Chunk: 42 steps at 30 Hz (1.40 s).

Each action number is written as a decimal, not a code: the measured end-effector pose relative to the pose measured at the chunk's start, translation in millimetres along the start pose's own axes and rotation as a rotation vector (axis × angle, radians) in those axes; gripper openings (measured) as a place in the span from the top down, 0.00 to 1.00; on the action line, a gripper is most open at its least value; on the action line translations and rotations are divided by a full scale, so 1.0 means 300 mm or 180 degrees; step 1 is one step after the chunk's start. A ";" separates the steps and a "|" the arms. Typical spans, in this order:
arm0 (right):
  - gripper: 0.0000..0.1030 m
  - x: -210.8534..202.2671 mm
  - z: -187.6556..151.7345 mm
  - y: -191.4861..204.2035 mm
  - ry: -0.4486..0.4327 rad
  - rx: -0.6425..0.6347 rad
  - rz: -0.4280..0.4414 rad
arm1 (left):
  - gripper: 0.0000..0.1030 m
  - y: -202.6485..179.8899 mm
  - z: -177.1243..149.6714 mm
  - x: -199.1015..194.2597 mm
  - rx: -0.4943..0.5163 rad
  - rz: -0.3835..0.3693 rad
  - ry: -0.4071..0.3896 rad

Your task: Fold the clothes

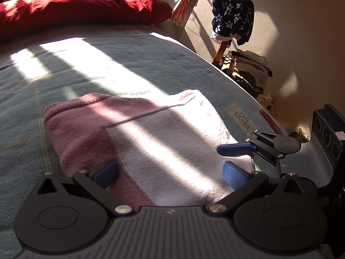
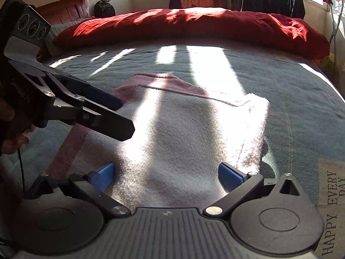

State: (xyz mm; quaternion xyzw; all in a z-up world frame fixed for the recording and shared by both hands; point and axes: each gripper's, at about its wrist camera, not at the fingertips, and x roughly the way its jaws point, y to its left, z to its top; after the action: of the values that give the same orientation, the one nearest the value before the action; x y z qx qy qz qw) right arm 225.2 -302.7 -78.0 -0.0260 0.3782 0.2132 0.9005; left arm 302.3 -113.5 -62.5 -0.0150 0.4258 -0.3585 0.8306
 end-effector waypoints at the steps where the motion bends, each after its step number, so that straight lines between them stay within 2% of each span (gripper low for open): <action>1: 0.00 0.001 0.001 0.001 0.0000 0.0009 -0.0013 | 0.01 -0.003 0.001 0.002 0.0006 0.0019 0.0007; 7: 0.00 0.007 0.004 0.015 0.0002 -0.0020 -0.0100 | 0.01 -0.025 0.005 0.011 0.0077 0.0139 0.0045; 11: 0.00 -0.060 -0.001 0.026 -0.0099 0.0012 -0.0149 | 0.01 -0.050 -0.001 -0.047 0.0092 0.0164 -0.0088; 15: 0.00 -0.200 -0.054 0.035 -0.0276 0.0004 -0.0219 | 0.01 -0.098 -0.059 -0.139 0.0222 0.0097 -0.0228; 19: 0.00 -0.277 -0.154 -0.001 -0.0290 0.0341 -0.0260 | 0.01 -0.156 -0.161 -0.174 0.0209 -0.0037 -0.0236; 24: 0.00 -0.286 -0.254 -0.042 -0.0180 0.0721 -0.0364 | 0.01 -0.198 -0.282 -0.160 -0.0044 -0.0272 -0.0165; 27: 0.00 -0.285 -0.298 -0.065 -0.0131 0.0907 -0.0400 | 0.01 -0.187 -0.340 -0.131 -0.0256 -0.0274 -0.0086; 30: 0.00 -0.290 -0.313 -0.084 -0.0127 0.1030 -0.0420 | 0.01 -0.196 -0.353 -0.152 -0.0319 -0.0251 -0.0146; 36: 0.00 -0.304 -0.291 -0.110 -0.0322 0.1306 -0.0143 | 0.01 -0.210 -0.345 -0.219 -0.0349 -0.0013 -0.0308; 42: 0.00 -0.262 -0.296 -0.148 -0.0319 0.1752 0.0330 | 0.01 -0.139 -0.328 -0.246 -0.0704 0.0076 -0.0388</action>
State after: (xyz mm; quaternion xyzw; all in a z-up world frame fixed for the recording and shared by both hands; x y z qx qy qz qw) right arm 134.8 -390.1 -92.0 0.2494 0.3776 0.1493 0.8791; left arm 179.2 -71.9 -59.9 -0.1232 0.4116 -0.2978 0.8525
